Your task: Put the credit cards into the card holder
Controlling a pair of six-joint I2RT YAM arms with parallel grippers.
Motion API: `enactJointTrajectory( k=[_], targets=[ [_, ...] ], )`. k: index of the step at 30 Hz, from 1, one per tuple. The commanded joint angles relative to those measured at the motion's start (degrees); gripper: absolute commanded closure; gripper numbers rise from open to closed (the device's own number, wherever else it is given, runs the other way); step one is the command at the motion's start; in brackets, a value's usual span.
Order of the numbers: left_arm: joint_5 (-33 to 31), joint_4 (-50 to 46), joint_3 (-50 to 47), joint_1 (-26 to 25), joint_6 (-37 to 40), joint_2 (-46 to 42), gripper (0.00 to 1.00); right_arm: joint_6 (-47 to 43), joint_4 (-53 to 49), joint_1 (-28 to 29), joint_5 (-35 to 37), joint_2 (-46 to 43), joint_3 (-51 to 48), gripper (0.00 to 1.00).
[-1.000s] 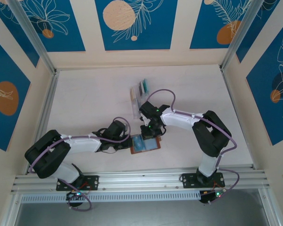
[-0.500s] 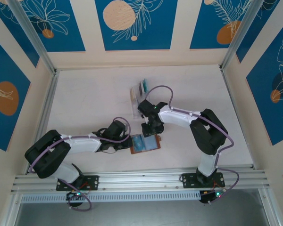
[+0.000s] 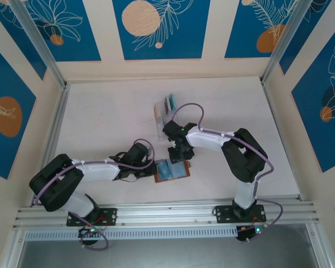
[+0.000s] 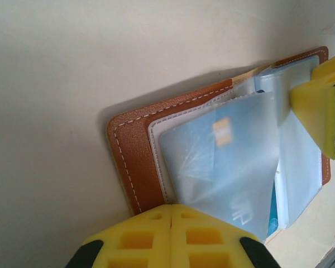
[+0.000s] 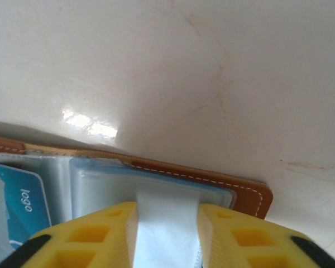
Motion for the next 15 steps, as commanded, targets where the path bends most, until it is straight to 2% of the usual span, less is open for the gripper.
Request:
enactJointTrajectory(
  k=[1,4,9,12,15],
  targets=[
    [-1.5,-6.2,-2.4,-1.0,0.4,4.3,1.00,2.8,0.0,1.2,-1.2,3.2,-3.8,0.71],
    [-1.4,-6.2,-2.3,-1.0,0.4,4.2,1.00,3.2,0.6,1.7,-2.4,2.9,-4.2,0.80],
    [-1.5,-6.7,-2.0,-1.0,0.7,4.6,1.00,2.7,0.6,1.2,-3.5,0.7,-3.7,0.88],
    [-1.5,-6.5,-2.0,-1.1,0.8,4.9,1.00,2.2,-0.1,0.4,-4.8,-0.5,-2.9,0.98],
    [-1.7,-6.1,-2.4,-1.1,0.6,5.2,1.00,2.3,-0.7,-0.4,-6.0,-2.4,-2.2,1.00]
  ],
)
